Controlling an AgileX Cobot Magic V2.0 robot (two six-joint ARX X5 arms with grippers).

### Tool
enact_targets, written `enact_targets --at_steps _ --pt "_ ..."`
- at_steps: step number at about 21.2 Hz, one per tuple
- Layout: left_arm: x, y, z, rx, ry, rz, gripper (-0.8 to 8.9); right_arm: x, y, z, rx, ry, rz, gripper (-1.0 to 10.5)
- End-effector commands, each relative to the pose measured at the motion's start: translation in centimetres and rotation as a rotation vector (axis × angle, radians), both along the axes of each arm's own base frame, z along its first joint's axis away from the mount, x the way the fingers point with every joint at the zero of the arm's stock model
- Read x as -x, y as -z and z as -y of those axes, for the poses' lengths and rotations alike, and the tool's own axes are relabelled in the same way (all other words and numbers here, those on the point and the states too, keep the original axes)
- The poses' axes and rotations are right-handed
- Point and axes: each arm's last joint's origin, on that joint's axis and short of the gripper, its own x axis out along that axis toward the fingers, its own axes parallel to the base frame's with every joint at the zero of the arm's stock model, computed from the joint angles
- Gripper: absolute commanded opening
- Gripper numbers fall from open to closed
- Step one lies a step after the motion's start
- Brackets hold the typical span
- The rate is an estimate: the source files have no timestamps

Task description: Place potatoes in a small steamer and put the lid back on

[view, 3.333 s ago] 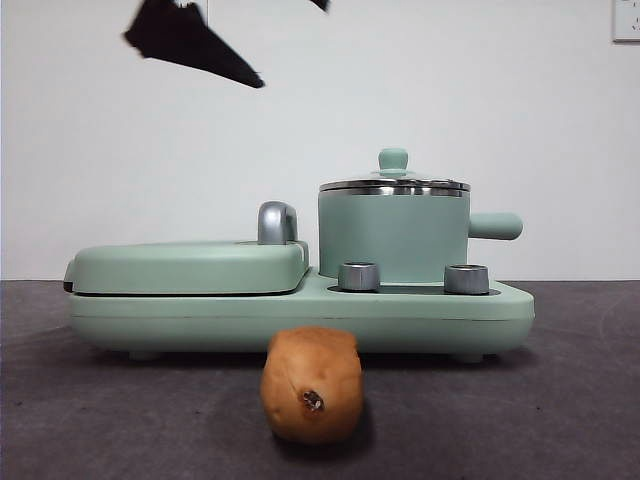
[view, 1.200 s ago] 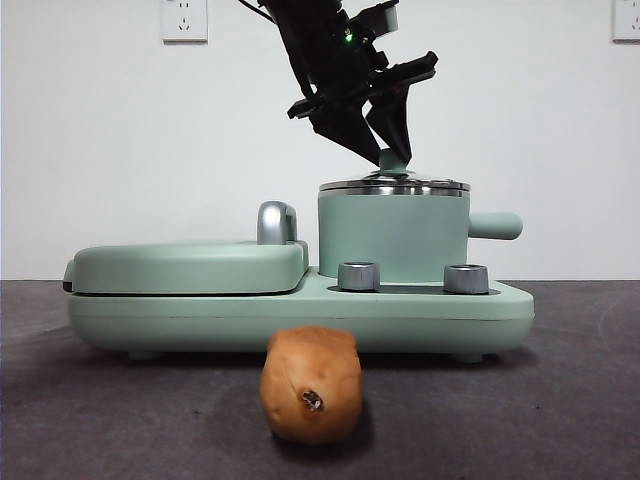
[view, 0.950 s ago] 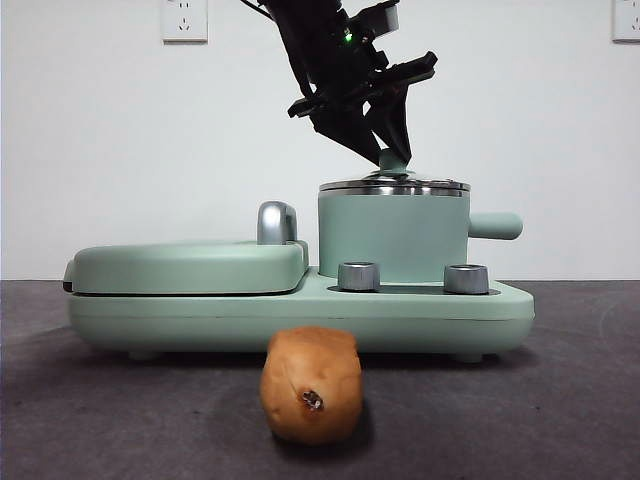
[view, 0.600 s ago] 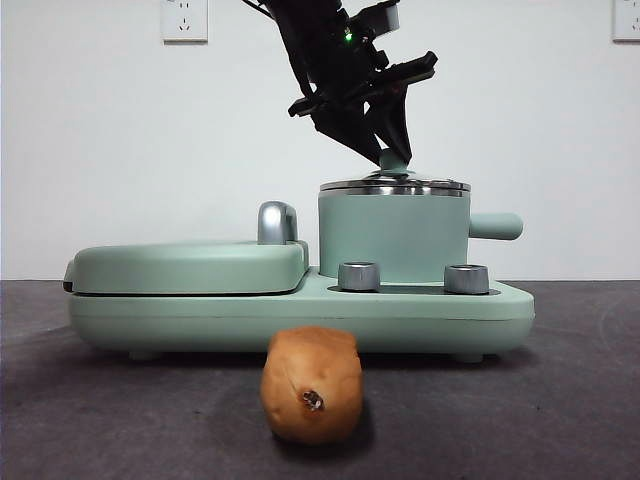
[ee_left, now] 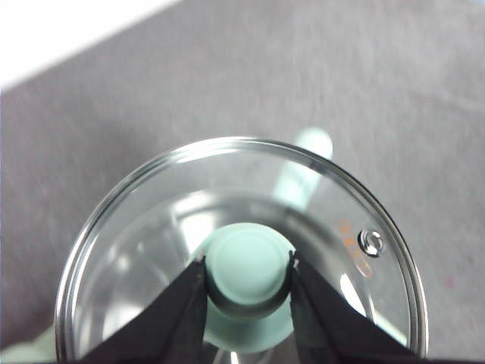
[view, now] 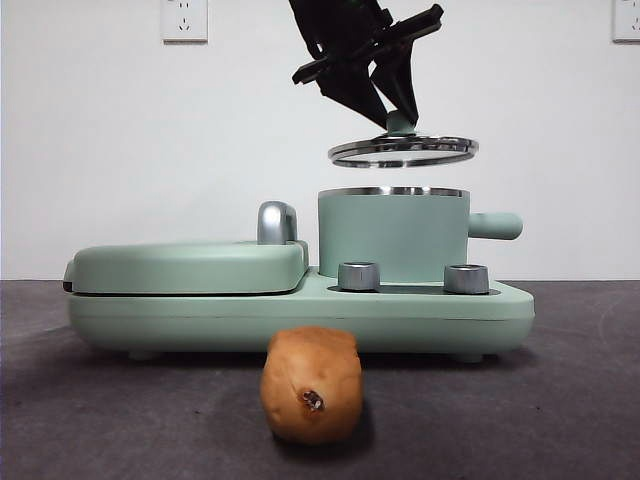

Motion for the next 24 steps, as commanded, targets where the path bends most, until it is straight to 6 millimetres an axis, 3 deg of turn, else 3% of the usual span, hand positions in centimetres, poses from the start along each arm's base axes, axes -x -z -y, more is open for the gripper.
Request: enact_targets --at_steps 1,8,15,18,24 --pt "0.8 -3.2 -1.2 0.056 -0.008 0.053 0.49 -0.5 -0.4 -0.2 -0.026 -0.001 -0.029 5.3" --pt "2.1 -6.2 -6.5 0.01 -0.089 -0.005 0.48 -3.7 1.2 -3.3 0.027 -0.036 -0.237 5.3" --pt "3.3 -10.3 -11.8 0.057 -0.187 0.068 0.48 -6.9 5.7 -11.0 0.239 -0.108 -0.527 5.3" --pt "3.3 -10.8 -13.5 0.054 -0.226 0.071 0.48 -7.8 7.4 -14.3 0.331 -0.161 -0.606 5.3" --pt "2.7 -10.8 -15.4 0.048 -0.283 0.064 0.47 -9.3 8.6 -19.1 0.457 -0.22 -0.682 5.3"
